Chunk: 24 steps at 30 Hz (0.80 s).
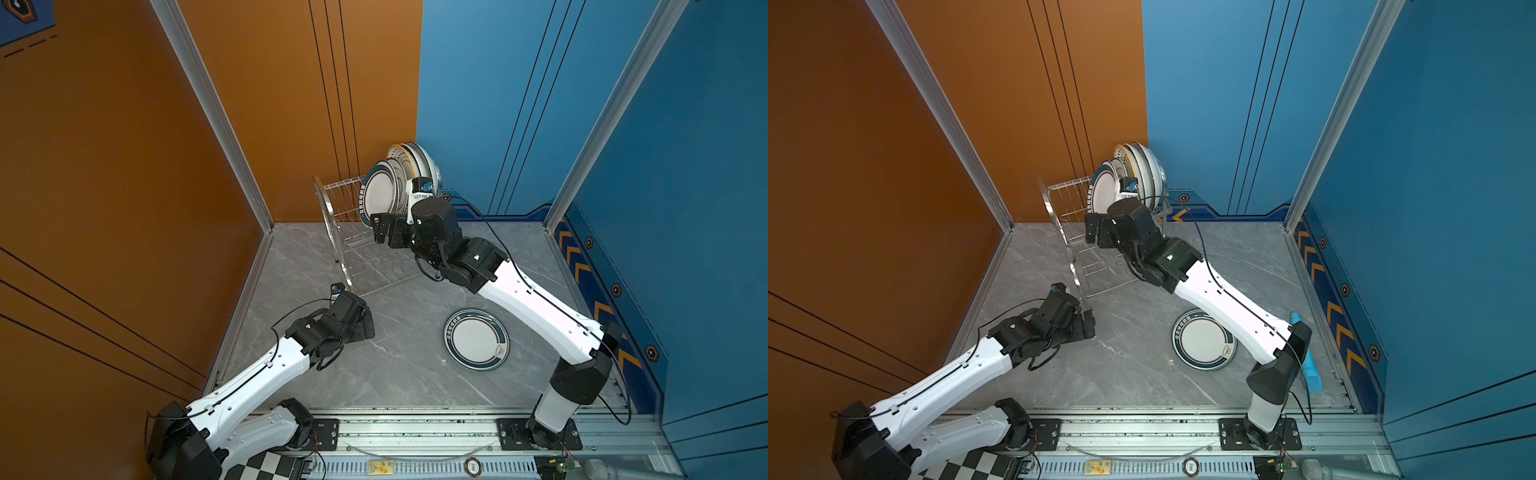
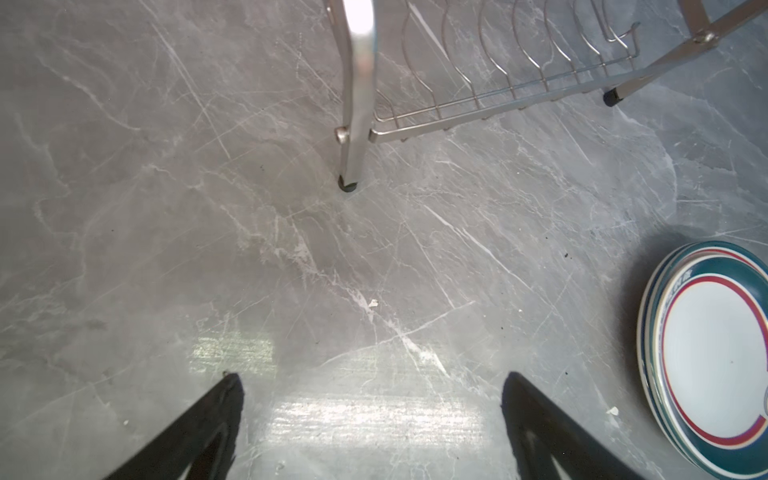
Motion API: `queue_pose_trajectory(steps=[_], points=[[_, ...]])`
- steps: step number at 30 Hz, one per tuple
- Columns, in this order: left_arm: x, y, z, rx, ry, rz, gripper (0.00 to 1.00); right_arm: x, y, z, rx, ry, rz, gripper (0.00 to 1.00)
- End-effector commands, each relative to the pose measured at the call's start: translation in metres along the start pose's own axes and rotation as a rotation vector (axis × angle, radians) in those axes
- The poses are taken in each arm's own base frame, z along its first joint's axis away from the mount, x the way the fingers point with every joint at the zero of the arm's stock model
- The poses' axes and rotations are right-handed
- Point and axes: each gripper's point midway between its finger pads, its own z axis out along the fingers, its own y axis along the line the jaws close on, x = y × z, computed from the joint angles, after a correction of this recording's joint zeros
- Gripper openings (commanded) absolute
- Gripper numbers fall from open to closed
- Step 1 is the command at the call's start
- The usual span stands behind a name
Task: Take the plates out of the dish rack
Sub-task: 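Lower the right gripper onto the rim of the next green-rimmed plate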
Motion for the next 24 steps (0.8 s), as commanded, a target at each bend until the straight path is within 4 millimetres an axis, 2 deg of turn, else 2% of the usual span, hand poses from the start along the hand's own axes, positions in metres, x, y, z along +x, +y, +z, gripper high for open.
queue_pose_trajectory(steps=[1, 12, 24], points=[[0.010, 0.013, -0.001, -0.003, 0.038, -0.019, 0.98, -0.010, 0.012, 0.008, -0.033, -0.035, 0.062, 1.00], [0.010, 0.028, -0.001, -0.013, 0.038, -0.047, 0.98, -0.004, 0.011, 0.040, -0.010, -0.056, 0.127, 1.00], [0.011, 0.033, -0.001, -0.012, 0.039, -0.052, 0.98, 0.003, 0.005, 0.058, 0.017, -0.056, 0.150, 0.98]])
